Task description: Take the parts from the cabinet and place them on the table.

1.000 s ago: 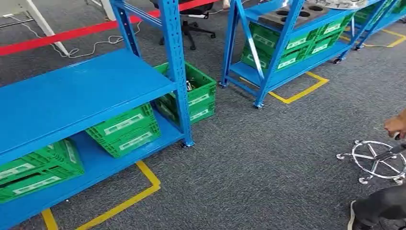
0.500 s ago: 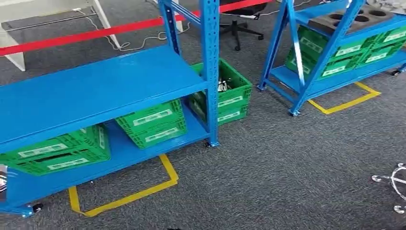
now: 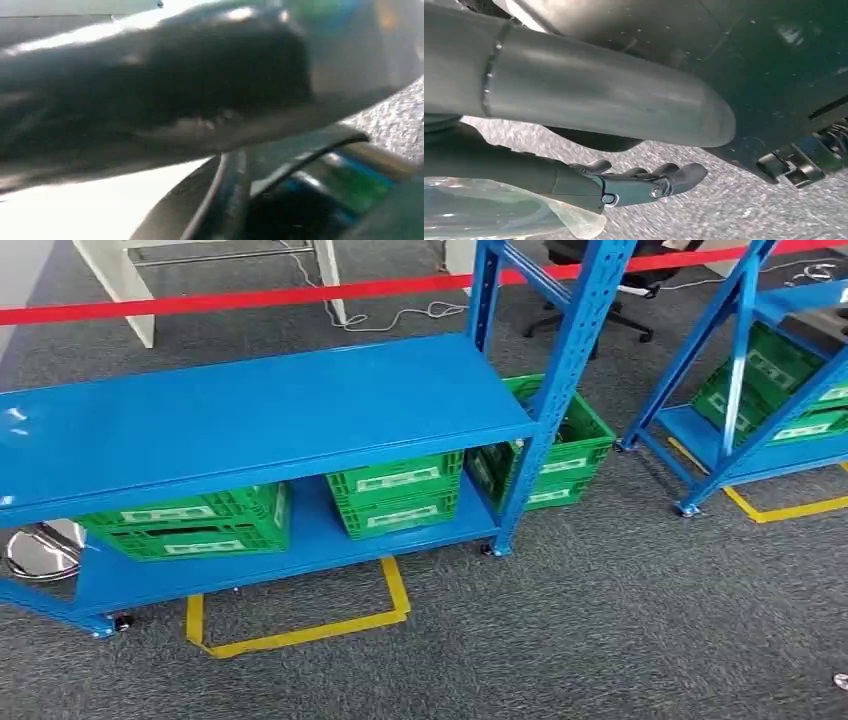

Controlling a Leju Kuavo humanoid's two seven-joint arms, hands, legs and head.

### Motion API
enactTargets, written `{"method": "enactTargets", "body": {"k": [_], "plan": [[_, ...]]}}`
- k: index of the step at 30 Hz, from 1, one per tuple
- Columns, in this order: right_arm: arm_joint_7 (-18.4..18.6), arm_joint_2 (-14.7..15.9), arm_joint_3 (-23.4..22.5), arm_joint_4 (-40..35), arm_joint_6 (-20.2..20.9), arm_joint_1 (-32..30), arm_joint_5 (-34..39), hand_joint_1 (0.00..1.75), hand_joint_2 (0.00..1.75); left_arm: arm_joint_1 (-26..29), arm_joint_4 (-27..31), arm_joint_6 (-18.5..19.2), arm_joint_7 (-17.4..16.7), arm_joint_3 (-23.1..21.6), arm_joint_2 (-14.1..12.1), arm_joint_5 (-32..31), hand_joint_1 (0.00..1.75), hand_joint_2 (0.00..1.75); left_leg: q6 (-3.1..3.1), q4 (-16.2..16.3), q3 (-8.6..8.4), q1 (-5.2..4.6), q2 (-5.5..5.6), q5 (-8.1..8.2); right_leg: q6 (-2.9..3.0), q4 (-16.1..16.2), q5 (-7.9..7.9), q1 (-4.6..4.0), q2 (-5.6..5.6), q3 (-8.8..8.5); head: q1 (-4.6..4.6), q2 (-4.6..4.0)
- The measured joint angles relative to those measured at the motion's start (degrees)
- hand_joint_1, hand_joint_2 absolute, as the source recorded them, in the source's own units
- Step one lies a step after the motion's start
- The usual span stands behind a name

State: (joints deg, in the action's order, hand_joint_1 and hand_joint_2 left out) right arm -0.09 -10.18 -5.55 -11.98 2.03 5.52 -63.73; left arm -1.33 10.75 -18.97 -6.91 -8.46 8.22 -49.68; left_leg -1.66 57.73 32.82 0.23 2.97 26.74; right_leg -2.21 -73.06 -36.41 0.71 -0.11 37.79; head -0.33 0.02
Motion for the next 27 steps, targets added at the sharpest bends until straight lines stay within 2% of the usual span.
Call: {"method": "enactTargets", "body": {"k": [1, 2, 3, 4, 7, 8, 9, 10, 11, 12, 13, 14, 15, 16, 17, 18, 19, 23, 24, 25, 26, 27], "plan": [[-0.1, 0.0, 0.0, 0.0, 0.0, 0.0, 0.1, 0.00, 0.00, 0.0, 0.0, 0.0, -0.3, 0.0, 0.2, 0.2, 0.00, 0.00, 0.06, 0.1, -0.07, 0.11, 0.87, 0.03, -0.06, 4.5, 3.05, 0.08, 0.25, -1.78, -0.04, 0.00], [-0.2, 0.1, 0.0, 0.0, 0.0, 0.0, 0.1, 0.00, 0.00, -0.1, 0.0, 0.0, -0.3, 0.0, 0.4, 0.2, 0.00, 0.00, 0.31, 0.3, -0.15, 0.24, 1.71, 0.16, -0.09, 9.7, 5.95, 0.25, 1.14, -4.05, -0.02, 0.00], [-0.3, 0.2, 0.0, 0.0, 0.0, 0.0, 0.2, 0.00, 0.00, -0.1, 0.0, -0.1, -0.3, 0.0, 0.5, 0.4, 0.00, 0.00, 0.68, 0.5, -0.04, 0.35, 2.36, 0.37, -0.17, 13.5, 6.77, 0.65, 4.07, -5.72, -0.15, 0.00], [-0.4, 0.2, 0.0, 0.1, 0.0, -0.2, 0.2, 0.00, 0.00, -0.4, 0.0, -0.2, -0.3, 0.0, 0.5, 0.7, 0.00, 0.00, 1.11, 1.0, 0.35, 0.03, 3.12, 0.45, -0.10, 14.6, 6.04, 0.75, 5.77, -6.25, -0.22, 0.00], [-0.5, 0.2, 0.0, 0.1, 0.0, -0.2, 0.3, 0.00, 0.00, -0.1, 0.0, -0.3, -0.4, 0.0, 0.5, 1.0, 0.00, 0.00, 2.29, 0.5, 0.77, 0.56, 4.94, -0.22, 0.96, 14.3, 6.17, 0.25, 3.96, -6.75, -0.18, 0.00], [-0.5, 0.2, 0.0, 0.1, 0.0, -0.2, 0.3, 0.00, 0.00, -0.1, 0.0, -0.3, -0.4, 0.1, 0.5, 1.0, 0.00, 0.00, 2.54, 0.7, 0.98, 0.52, 5.64, -0.14, 1.49, 14.7, 6.45, 0.69, 3.14, -6.89, -0.11, 0.00], [-0.5, 0.2, 0.0, 0.1, 0.0, -0.2, 0.3, 0.00, 0.00, -0.1, 0.0, -0.3, -0.4, 0.1, 0.6, 1.0, 0.00, 0.00, 2.71, 1.4, 1.12, 0.22, 2.98, 0.50, 1.82, 14.8, 6.51, 0.64, 2.28, -7.09, -0.05, 0.00], [-0.5, 0.2, 0.0, 0.1, 0.0, -0.2, 0.3, 0.00, 0.00, -0.2, 0.0, -0.4, -0.4, 0.1, 0.6, 1.0, 0.00, 0.00, 2.96, 3.9, 2.26, 0.07, 0.34, 2.10, 2.19, 14.8, 6.36, 0.58, 1.64, -7.16, 0.65, 0.00], [-0.5, 0.2, 0.0, 0.1, -0.1, -0.3, 0.3, 0.00, 0.00, -0.3, 0.0, -0.4, -0.4, 0.1, 0.6, 1.1, 0.00, 0.00, 3.21, 8.2, 4.30, 0.12, -1.20, 4.31, 2.49, 14.8, 6.21, 0.43, 0.62, -7.19, 0.76, 0.00], [-0.4, 0.2, 0.0, 0.1, -0.2, -0.6, 0.3, 0.00, 0.00, -0.3, 0.0, -0.5, -0.4, 0.1, 0.6, 1.3, 0.00, 0.00, 3.33, 13.1, 6.60, 0.17, -1.96, 6.39, 2.68, 14.8, 6.08, 0.28, -0.44, -7.29, 0.76, 0.00], [-0.1, 0.3, 0.0, 0.1, -0.3, -0.8, 0.3, 0.00, 0.00, -0.3, 0.0, -0.5, -0.4, 0.1, 0.6, 1.4, 0.00, 0.00, 3.39, 17.1, 8.47, 0.20, -2.33, 7.69, 2.88, 14.8, 5.94, 0.15, -1.47, -7.35, 0.72, 0.00], [-0.1, 0.3, 0.0, 0.1, -0.3, -0.9, 0.3, 0.00, 0.00, -0.2, 0.0, -0.5, -0.3, 0.1, 0.6, 1.5, 0.00, 0.00, 3.42, 18.4, 9.06, 0.24, -2.49, 7.53, 2.93, 14.8, 5.85, 0.05, -2.31, -7.42, 0.74, 0.00], [-0.2, 0.3, 0.0, 0.1, -0.2, -0.9, 0.4, 0.00, 0.00, -0.1, 0.0, -0.2, 0.0, 0.2, 0.5, 1.6, 0.00, 0.00, 3.30, 17.0, 8.32, 0.25, -2.60, 6.05, 2.96, 14.8, 5.72, -0.06, -3.10, -7.57, 0.74, 0.00], [-0.3, 0.3, 0.1, 0.1, -0.2, -0.8, 0.4, 0.00, 0.00, -0.1, 0.0, 0.0, 0.4, 0.2, 0.4, 1.7, 0.00, 0.00, 3.06, 13.3, 6.49, 0.22, -2.71, 3.62, 2.95, 14.8, 5.57, -0.15, -3.80, -7.76, 0.74, 0.00], [-0.5, 0.3, 0.2, 0.1, -0.1, -0.6, 0.4, 0.00, 0.00, 0.0, 0.0, 0.2, 0.9, 0.3, 0.2, 1.8, 0.00, 0.00, 2.64, 8.4, 3.93, 0.07, -3.19, 1.09, 2.94, 14.8, 5.39, -0.24, -4.45, -8.07, 0.76, 0.00], [-0.6, 0.3, 0.3, 0.1, -0.1, -0.6, 0.4, 0.00, 0.00, 0.1, 0.0, 0.3, 1.0, 0.3, 0.0, 1.9, 0.00, 0.00, 1.96, 3.2, 1.22, -0.33, -5.25, -0.94, 2.81, 14.8, 5.17, -0.32, -5.04, -8.41, 0.74, 0.00], [-0.6, 0.3, 0.3, 0.1, -0.1, -0.6, 0.5, 0.00, 0.00, 0.0, 0.0, 0.4, 1.1, 0.4, -0.1, 1.9, 0.00, 0.00, 1.55, 1.7, 0.41, -1.15, -8.35, 0.52, 2.57, 14.8, 4.94, -0.64, -5.62, -8.38, 0.68, 0.00], [-0.7, 0.3, 0.3, 0.1, -0.2, -0.4, 1.2, 0.00, 0.00, 0.3, 0.0, 0.5, 1.3, 0.5, -0.4, 1.9, 0.00, 0.00, 0.67, 0.9, 0.71, -1.46, -6.12, 0.26, 1.51, 15.4, 4.78, -0.72, -8.04, -9.06, 0.70, 0.00], [-0.7, 0.3, 0.3, 0.0, -0.2, -0.5, 1.3, 0.00, 0.00, 0.5, 0.0, 0.5, 1.3, 0.5, -0.4, 1.9, 0.00, 0.00, 0.24, -0.1, 0.14, -0.61, -5.60, -0.30, 0.97, 15.1, 4.13, -0.58, -6.61, -8.66, 0.66, 0.00], [-0.6, 0.3, 0.3, 0.0, -0.4, -0.5, 1.6, 0.00, 0.00, 0.5, 0.0, 0.5, 1.3, 0.5, -0.5, 1.9, 0.00, 0.00, 0.14, -0.3, 0.05, -0.55, -5.21, -0.39, 0.64, 13.6, 3.07, -0.49, -2.66, -8.20, 0.30, 0.00], [-0.4, 0.3, 0.3, 0.0, -0.8, -0.6, 1.8, 0.00, 0.00, 0.3, 0.0, 0.3, 1.1, 0.6, -0.5, 1.9, 0.00, 0.00, -0.12, -0.3, 0.20, -0.45, -4.76, -0.41, 0.56, 10.1, 1.11, -0.40, -1.02, -6.55, 0.17, 0.00], [0.0, 0.3, 0.2, 0.0, -1.1, -0.7, 2.0, 0.00, 0.00, 0.1, 0.0, 0.0, 0.8, 0.6, -0.4, 1.9, 0.00, 0.00, -0.25, -0.3, 0.27, -0.46, -4.36, -0.44, 0.45, 5.7, -0.87, -0.29, -0.42, -4.34, 0.11, 0.00]]}}
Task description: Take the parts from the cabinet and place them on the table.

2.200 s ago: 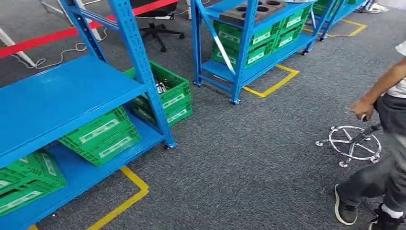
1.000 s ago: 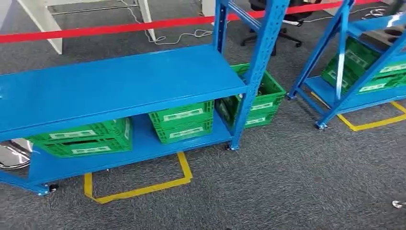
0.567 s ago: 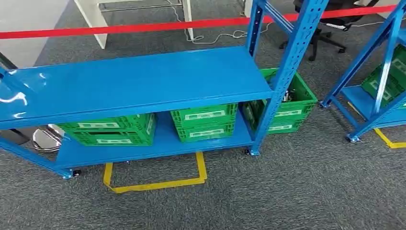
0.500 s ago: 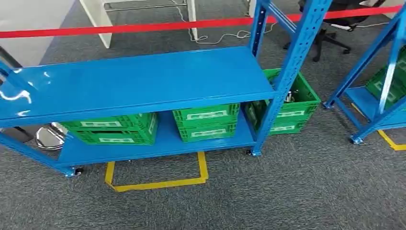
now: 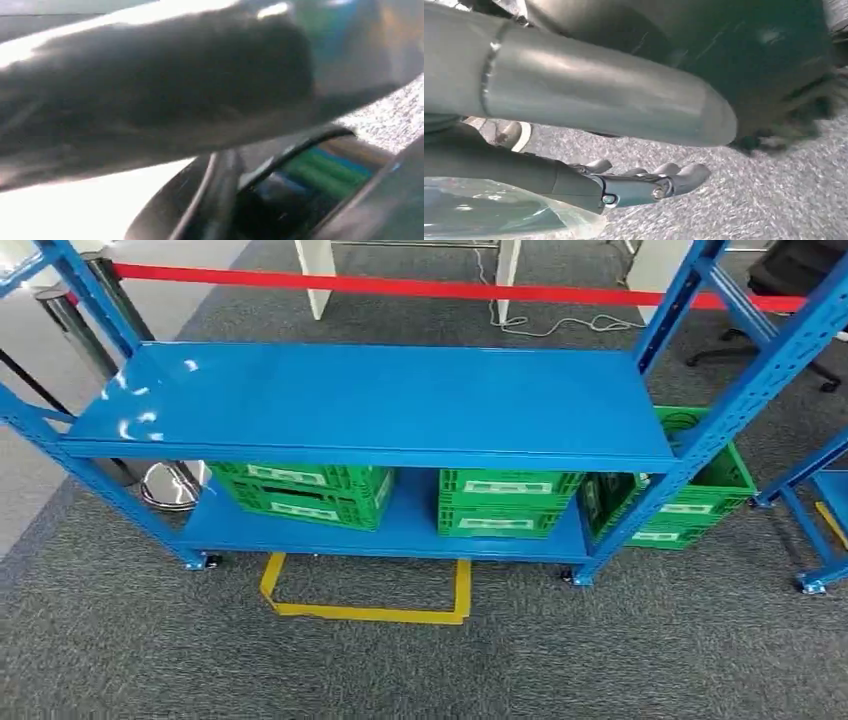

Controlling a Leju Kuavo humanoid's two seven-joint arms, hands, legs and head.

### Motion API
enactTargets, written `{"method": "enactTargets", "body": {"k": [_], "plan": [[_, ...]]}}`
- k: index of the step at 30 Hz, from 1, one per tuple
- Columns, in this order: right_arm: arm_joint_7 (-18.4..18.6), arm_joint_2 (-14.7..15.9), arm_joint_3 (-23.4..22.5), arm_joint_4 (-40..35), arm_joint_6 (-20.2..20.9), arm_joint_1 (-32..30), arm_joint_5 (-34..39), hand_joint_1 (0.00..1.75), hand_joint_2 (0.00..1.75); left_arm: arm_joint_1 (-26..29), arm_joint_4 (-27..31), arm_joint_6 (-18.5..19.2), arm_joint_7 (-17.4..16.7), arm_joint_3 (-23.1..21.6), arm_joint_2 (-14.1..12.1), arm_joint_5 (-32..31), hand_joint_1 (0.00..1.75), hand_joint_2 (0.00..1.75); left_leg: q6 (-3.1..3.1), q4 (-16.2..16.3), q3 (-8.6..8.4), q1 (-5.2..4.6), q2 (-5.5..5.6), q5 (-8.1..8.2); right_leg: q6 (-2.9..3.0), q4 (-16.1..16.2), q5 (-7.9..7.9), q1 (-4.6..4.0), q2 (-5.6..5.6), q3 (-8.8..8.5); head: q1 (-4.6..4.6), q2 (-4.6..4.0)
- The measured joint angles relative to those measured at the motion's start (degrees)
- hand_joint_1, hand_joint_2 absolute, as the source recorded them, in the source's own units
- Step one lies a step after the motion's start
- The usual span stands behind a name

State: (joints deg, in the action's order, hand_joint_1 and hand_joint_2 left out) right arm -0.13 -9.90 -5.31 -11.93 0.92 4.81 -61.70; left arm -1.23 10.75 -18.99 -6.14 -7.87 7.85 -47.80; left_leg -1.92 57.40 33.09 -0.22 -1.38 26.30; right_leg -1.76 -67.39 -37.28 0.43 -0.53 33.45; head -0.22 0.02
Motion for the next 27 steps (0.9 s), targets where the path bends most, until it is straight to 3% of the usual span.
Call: {"method": "enactTargets", "body": {"k": [1, 2, 3, 4, 6, 7, 8, 11, 13, 14, 16, 17, 18, 19, 21, 22, 23, 24, 25, 26, 27], "plan": [[0.2, 0.0, 0.0, 0.0, -0.2, -0.2, 0.2, 0.00, 0.00, -0.1, 0.0, -0.3, -0.3, 0.0, 0.2, 0.0, 0.00, 0.00, -0.14, 0.0, 0.04, -0.01, 0.45, 0.09, -0.09, -4.6, -1.68, 0.05, 0.33, 2.52, -0.02, 0.00], [0.6, 0.0, 0.0, 0.0, -0.2, -0.3, 0.5, 0.00, 0.00, 0.0, 0.0, -0.6, -0.5, 0.0, 0.3, 0.0, 0.00, 0.00, -0.18, 0.0, 0.01, -0.02, 0.85, 0.12, -0.20, -7.4, -2.08, 0.06, 0.38, 4.27, 0.00, 0.00], [0.8, 0.0, 0.0, 0.0, -0.2, -0.4, 0.7, 0.00, 0.00, 0.0, 0.0, -0.6, -0.5, 0.1, 0.3, 0.0, 0.00, 0.00, -0.15, 0.0, -0.11, 0.00, 1.24, 0.29, -0.26, -7.4, -0.75, 0.16, 0.39, 4.87, 0.02, 0.00], [1.0, 0.0, 0.0, 0.0, -0.2, -0.4, 0.7, 0.00, 0.00, 0.1, 0.0, -0.6, -0.3, 0.1, 0.4, 0.0, 0.00, 0.00, -0.03, 0.1, -0.24, 0.09, 1.52, 0.41, -0.33, -4.9, 1.57, 0.27, 0.38, 4.10, 0.00, 0.00], [1.1, 0.0, 0.0, 0.0, -0.1, -0.3, 0.8, 0.00, 0.00, 0.1, 0.0, -0.7, -0.3, 0.1, 0.5, -0.1, 0.00, 0.00, 0.52, 0.3, -0.71, 0.35, 1.98, 0.88, -0.52, 4.6, 7.11, 0.54, 0.39, -0.08, -0.02, 0.00], [1.2, 0.0, 0.0, 0.1, -0.1, -0.3, 0.8, 0.00, 0.00, 0.1, 0.0, -0.7, -0.3, 0.1, 0.5, -0.1, 0.00, 0.00, 0.96, 0.5, -0.76, 0.28, 2.10, 1.18, -0.73, 7.9, 7.37, 0.73, 0.61, -1.58, -0.13, 0.00], [1.2, 0.0, 0.0, 0.1, 0.0, -0.1, 0.8, 0.00, 0.00, 0.0, 0.0, -0.7, -0.3, 0.1, 0.5, -0.2, 0.00, 0.00, 1.39, 1.2, -0.35, -0.09, 2.29, 1.73, -0.20, 9.0, 6.54, 0.57, 0.92, -2.15, -0.31, 0.00], [1.4, 0.0, -0.1, 0.1, 0.6, -0.2, 0.8, 0.00, 0.00, 0.0, 0.0, -0.2, 0.1, 0.1, 0.3, -0.4, 0.00, 0.00, 1.85, 0.8, -0.80, 0.10, 2.27, 1.86, 0.94, 8.8, 6.32, 0.25, 0.76, -2.58, -0.11, 0.00], [1.5, 0.0, -0.1, 0.0, 1.0, -0.1, 0.8, 0.00, 0.00, -0.1, 0.0, 0.0, 0.4, 0.1, 0.2, -0.5, 0.00, 0.00, 2.50, 2.7, -0.43, 0.22, 1.96, 2.63, 1.75, 9.0, 6.08, 0.63, 0.62, -3.57, 0.13, 0.00], [1.5, 0.0, -0.1, 0.0, 1.0, -0.1, 0.8, 0.00, 0.00, -0.1, 0.0, 0.0, 0.5, 0.1, 0.2, -0.5, 0.00, 0.00, 2.82, 6.1, 1.31, 0.30, 1.89, 3.94, 2.17, 9.0, 5.67, 0.63, 0.42, -4.09, 0.46, 0.00], [1.5, 0.0, -0.1, 0.0, 1.1, -0.1, 0.8, 0.00, 0.00, 0.0, 0.0, 0.2, 0.9, 0.1, 0.0, -0.5, 0.00, 0.00, 3.16, 15.8, 6.84, 0.38, 1.84, 7.06, 2.18, 9.0, 4.55, 0.61, 0.35, -5.19, 0.44, 0.00], [1.4, 0.0, -0.1, 0.0, 1.1, -0.2, 0.8, 0.00, 0.00, 0.1, 0.0, 0.2, 1.0, 0.1, 0.0, -0.5, 0.00, 0.00, 3.17, 19.3, 9.29, 0.38, 1.82, 7.57, 2.17, 9.0, 3.99, 0.61, 0.32, -5.85, 0.44, 0.00], [1.2, 0.0, -0.1, 0.0, 1.1, -0.3, 0.8, 0.00, 0.00, 0.1, 0.0, 0.2, 1.0, 0.2, -0.1, -0.5, 0.00, 0.00, 3.06, 20.1, 10.63, 0.38, 1.82, 6.31, 2.18, 9.0, 3.37, 0.60, 0.33, -6.66, 0.42, 0.00], [1.0, 0.0, -0.1, 0.0, 1.0, -0.3, 0.8, 0.00, 0.00, 0.1, 0.0, 0.2, 1.0, 0.2, -0.1, -0.5, 0.00, 0.00, 2.82, 18.2, 10.56, 0.35, 1.82, 3.54, 2.17, 9.0, 2.64, 0.60, 0.38, -7.49, 0.42, 0.00], [0.7, 0.0, -0.1, 0.0, 0.9, -0.3, 0.8, 0.00, 0.00, 0.1, 0.0, 0.2, 1.0, 0.3, -0.2, -0.5, 0.00, 0.00, 2.01, 8.6, 7.88, 0.19, 1.79, -3.78, 2.09, 9.2, 0.97, 0.60, 0.46, -9.31, 0.44, 0.00], [0.6, 0.0, -0.1, 0.0, 0.8, -0.4, 0.8, 0.00, 0.00, 0.3, 0.0, 0.2, 1.0, 0.3, -0.2, -0.5, 0.00, 0.00, 1.62, 5.8, 6.68, -0.04, 1.70, -4.78, 1.93, 9.6, 0.21, 0.74, 0.36, -10.11, 0.39, 0.00], [0.5, -0.1, -0.1, 0.1, 0.8, -0.3, 0.8, 0.00, 0.00, 0.3, -0.1, 0.2, 1.0, 0.4, -0.3, -0.5, 0.00, 0.00, 1.29, 6.1, 6.62, -0.56, 1.42, -3.70, 1.48, 10.0, -0.14, 0.45, 0.32, -10.44, 0.31, -0.02], [0.5, -0.1, -0.1, 0.1, 0.7, -0.1, 0.8, 0.00, 0.00, 0.3, -0.1, 0.2, 1.0, 0.4, -0.3, -0.5, 0.00, 0.00, 0.75, 4.0, 5.52, -0.66, 1.38, -2.45, 1.11, 10.8, -0.16, 0.59, 0.37, -10.73, 0.57, 0.00], [0.5, -0.1, -0.1, 0.0, 0.7, 0.1, 0.8, 0.00, 0.00, 0.2, -0.1, 0.2, 1.0, 0.4, -0.3, -0.5, 0.00, 0.00, 0.78, 3.5, 5.40, -0.66, 1.41, -1.82, 0.83, 12.1, -0.01, 0.56, 0.11, -11.41, 0.57, 0.00], [0.5, -0.1, -0.1, 0.0, 0.7, 0.0, 0.8, 0.00, 0.00, 0.4, -0.1, 0.2, 1.0, 0.4, -0.3, -0.5, 0.00, 0.00, 0.32, 2.4, 4.73, -0.48, 1.49, -1.39, 0.17, 11.5, 1.41, 0.48, 0.14, -12.31, 0.55, 0.00], [0.5, -0.1, -0.1, 0.0, 0.8, 0.0, 0.7, 0.00, 0.00, 0.5, -0.1, 0.2, 1.0, 0.4, -0.4, -0.5, 0.00, 0.00, 0.13, 1.5, 3.51, -0.44, 1.67, -1.28, -0.39, 10.7, 2.58, 0.45, 0.11, -12.14, 0.63, 0.00]]}}
